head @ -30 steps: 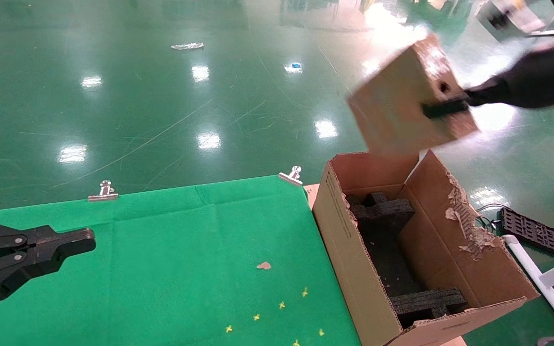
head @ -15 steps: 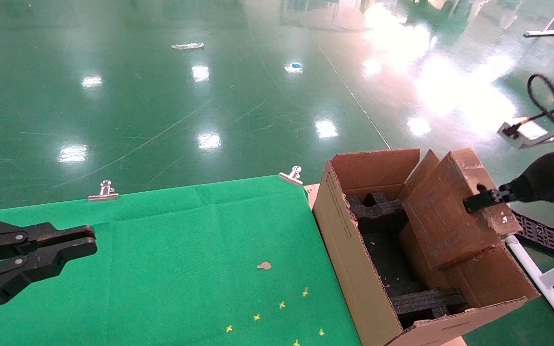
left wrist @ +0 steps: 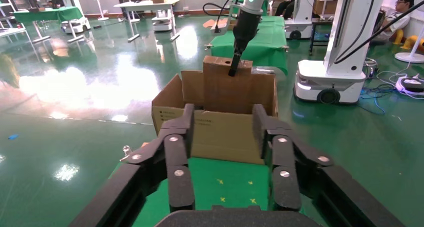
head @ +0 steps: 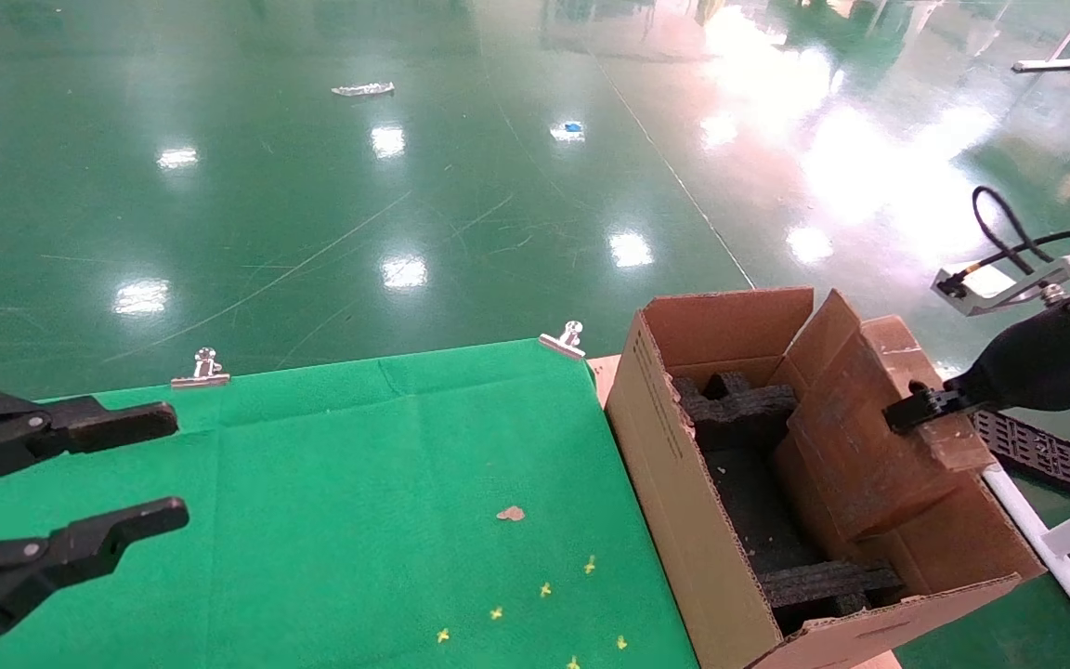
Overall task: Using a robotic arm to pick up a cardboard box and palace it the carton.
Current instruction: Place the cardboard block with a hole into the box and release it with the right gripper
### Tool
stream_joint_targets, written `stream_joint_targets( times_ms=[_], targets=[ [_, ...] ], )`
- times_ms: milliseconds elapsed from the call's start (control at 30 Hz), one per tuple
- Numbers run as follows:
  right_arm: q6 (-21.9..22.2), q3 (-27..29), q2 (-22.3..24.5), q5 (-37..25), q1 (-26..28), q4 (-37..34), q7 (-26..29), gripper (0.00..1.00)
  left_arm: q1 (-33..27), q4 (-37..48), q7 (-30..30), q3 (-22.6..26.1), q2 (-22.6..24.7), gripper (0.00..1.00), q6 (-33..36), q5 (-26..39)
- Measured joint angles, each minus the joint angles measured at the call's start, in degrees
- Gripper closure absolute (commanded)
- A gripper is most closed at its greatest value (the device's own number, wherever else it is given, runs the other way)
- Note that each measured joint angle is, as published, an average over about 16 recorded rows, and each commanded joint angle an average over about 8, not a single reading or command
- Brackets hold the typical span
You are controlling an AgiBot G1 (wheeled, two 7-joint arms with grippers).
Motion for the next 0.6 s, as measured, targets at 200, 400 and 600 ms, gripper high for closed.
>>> stream_joint_targets(
  times_ms=[200, 400, 600],
  targets=[
    [1.49, -0.30, -2.87, 0.38, -3.16, -4.14, -1.13, 1.00, 0.00, 0.00, 0.01, 0.02, -0.01, 0.00, -0.01, -0.01],
    [4.12, -0.04, -5.39, 1.72, -7.56, -7.81, -2.05, 1.00, -0.01, 0.00, 0.02, 0.04, -0.02, 0.00, -0.02, -0.03],
    [8.81, 1.11, -7.00, 4.30, -13.07, -10.40, -3.71, 1.00, -0.01, 0.00, 0.03, 0.06, -0.03, 0.00, -0.03, -0.04]
  ],
)
